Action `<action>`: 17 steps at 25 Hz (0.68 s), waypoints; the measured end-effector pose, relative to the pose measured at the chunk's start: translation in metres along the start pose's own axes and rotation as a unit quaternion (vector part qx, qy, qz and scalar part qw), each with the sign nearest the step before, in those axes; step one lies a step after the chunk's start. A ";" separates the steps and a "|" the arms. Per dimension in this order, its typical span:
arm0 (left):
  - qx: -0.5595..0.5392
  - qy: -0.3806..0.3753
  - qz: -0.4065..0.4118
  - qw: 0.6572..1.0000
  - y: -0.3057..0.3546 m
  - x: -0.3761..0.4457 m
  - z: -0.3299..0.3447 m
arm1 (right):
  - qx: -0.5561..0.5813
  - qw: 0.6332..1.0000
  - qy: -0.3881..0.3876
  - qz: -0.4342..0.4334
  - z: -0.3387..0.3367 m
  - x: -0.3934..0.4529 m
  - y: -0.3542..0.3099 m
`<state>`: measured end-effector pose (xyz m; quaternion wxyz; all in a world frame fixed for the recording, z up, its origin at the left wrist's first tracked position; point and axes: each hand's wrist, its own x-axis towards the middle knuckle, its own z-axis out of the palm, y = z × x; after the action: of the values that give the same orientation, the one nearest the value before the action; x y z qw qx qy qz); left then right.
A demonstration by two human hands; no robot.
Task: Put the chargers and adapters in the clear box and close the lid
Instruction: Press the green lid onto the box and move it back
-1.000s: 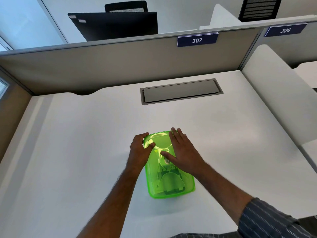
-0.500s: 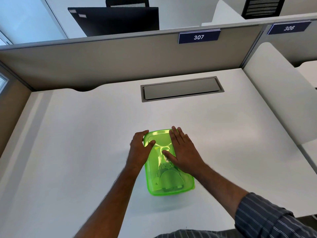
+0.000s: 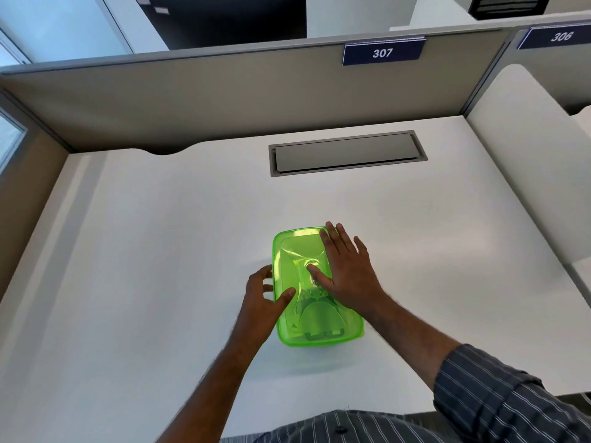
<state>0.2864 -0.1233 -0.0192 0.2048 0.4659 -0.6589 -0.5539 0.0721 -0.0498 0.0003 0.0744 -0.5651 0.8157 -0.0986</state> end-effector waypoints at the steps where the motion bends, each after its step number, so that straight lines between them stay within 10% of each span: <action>1: 0.004 -0.001 -0.015 1.000 -0.003 -0.005 -0.002 | 0.001 1.000 0.002 0.000 0.000 0.000 0.000; 17: 0.013 -0.226 -0.149 0.963 -0.025 -0.047 -0.022 | 0.005 1.000 0.015 0.007 -0.001 -0.004 -0.002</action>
<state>0.3360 -0.0945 -0.0240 -0.0405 0.4237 -0.6182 -0.6607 0.0749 -0.0465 0.0021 0.0657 -0.5575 0.8201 -0.1110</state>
